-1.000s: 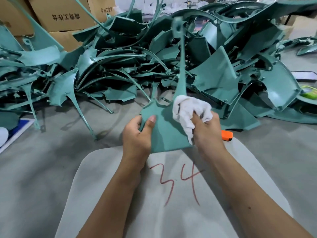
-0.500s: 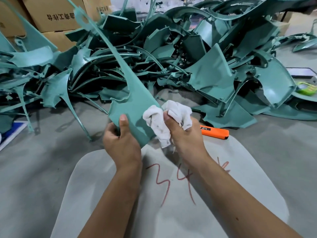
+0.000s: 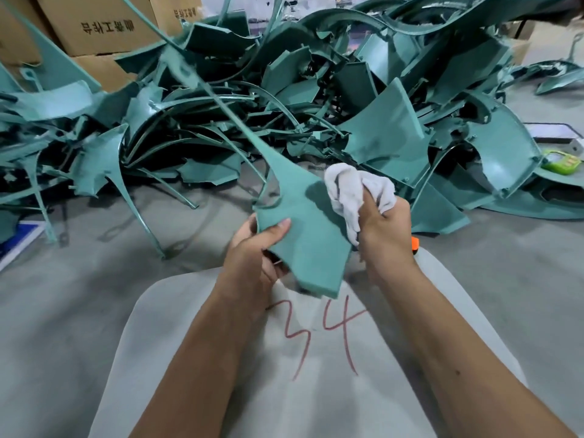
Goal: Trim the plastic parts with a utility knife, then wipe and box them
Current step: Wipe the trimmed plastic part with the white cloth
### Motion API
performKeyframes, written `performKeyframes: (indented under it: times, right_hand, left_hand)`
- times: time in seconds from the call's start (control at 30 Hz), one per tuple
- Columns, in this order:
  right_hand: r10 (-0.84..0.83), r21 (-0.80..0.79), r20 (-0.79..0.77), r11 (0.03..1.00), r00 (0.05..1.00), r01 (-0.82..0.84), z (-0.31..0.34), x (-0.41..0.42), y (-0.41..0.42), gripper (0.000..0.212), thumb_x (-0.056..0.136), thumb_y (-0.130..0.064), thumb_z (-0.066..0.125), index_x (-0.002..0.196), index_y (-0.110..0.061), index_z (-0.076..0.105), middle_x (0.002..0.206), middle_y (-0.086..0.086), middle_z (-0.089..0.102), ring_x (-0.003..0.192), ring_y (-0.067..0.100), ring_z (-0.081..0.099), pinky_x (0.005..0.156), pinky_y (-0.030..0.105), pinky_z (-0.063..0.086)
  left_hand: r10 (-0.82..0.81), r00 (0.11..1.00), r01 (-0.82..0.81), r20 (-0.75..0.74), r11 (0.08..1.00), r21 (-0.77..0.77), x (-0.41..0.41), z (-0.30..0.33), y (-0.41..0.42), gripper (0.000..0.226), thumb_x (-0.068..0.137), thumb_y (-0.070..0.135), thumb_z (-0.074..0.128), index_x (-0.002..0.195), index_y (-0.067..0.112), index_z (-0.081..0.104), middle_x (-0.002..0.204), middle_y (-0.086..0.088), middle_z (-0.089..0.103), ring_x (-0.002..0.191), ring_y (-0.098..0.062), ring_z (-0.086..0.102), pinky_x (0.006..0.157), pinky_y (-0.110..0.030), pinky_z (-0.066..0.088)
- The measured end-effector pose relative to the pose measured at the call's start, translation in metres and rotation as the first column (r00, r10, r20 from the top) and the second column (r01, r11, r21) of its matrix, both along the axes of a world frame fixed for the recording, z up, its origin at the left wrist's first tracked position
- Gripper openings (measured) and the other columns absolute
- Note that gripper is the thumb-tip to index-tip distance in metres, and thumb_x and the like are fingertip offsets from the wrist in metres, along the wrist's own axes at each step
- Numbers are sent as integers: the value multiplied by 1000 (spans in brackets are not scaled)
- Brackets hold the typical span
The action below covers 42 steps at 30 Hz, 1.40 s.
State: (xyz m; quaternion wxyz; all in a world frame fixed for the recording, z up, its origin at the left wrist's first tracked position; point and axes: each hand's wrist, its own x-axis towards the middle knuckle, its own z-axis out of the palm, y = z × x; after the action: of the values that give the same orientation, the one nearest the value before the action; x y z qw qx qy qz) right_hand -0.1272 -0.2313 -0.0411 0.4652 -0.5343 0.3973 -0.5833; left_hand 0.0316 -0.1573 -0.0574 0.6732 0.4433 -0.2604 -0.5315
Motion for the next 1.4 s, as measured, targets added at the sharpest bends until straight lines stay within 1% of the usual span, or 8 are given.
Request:
performKeyframes:
  times: [0.17,0.3,0.4,0.53,0.8,1.1,1.27,1.4]
  right_hand:
    - [-114,-83,-151,991,982,103,-7,1,-2,49,104,-35,54,69,0,56,58,3,49,56,11,42,51,31,33]
    - [-232,278,313,950,921,145,-4,-4,-9,30,105,-15,53,75,-15,54,59,3,57,51,19,52,50,28,44]
    - [-100,362,195,932,976,23,-5,-6,-4,6,103,-13,54,104,-13,60,73,-1,71,63,19,68,60,35,58]
    - [217,153,198,956,956,-249,1,15,18,10,96,-13,67,88,-10,60,55,-10,64,47,1,60,49,16,48]
    - [215,11,-94,977,972,-215,-10,28,28,25,98,-48,57,83,-43,75,71,-12,71,64,1,62,58,18,50]
    - [255,50,-182,967,950,-250,-3,24,30,35,109,-29,54,85,-6,65,66,-2,62,58,10,55,54,29,45]
    - [76,376,572,860,817,-343,6,6,14,41,113,-24,35,79,-19,57,55,-7,60,53,11,55,52,23,46]
    - [128,487,509,772,851,-408,-7,8,19,38,113,-26,26,93,-19,59,69,-5,73,62,11,69,63,27,48]
  left_hand:
    - [116,929,-66,352,986,-151,-6,-2,6,16,81,12,76,96,15,78,103,-12,79,90,-29,75,86,-42,60]
    - [225,962,-191,154,959,-208,3,5,4,17,83,11,74,100,13,77,112,-15,76,100,-32,71,95,-46,57]
    - [243,953,-207,183,959,-194,10,5,4,16,88,6,74,103,11,76,111,-14,77,98,-31,73,92,-44,59]
    - [239,939,-200,248,964,-173,3,4,4,13,86,4,75,93,16,78,100,-12,79,86,-25,74,80,-37,60]
    - [495,869,-492,11,866,-93,-6,10,3,28,89,-4,72,95,22,66,88,4,80,76,-10,75,66,-21,59]
    - [633,756,-641,-169,767,4,3,21,2,29,91,-2,72,93,25,61,85,11,77,96,-22,75,92,-45,61]
    - [491,854,-498,-169,867,7,9,16,2,35,93,0,69,126,9,65,115,-5,77,87,-17,76,83,-40,63]
    - [315,949,-312,9,944,-108,-8,7,1,18,92,-2,67,101,12,75,103,-8,79,88,-23,74,84,-38,62]
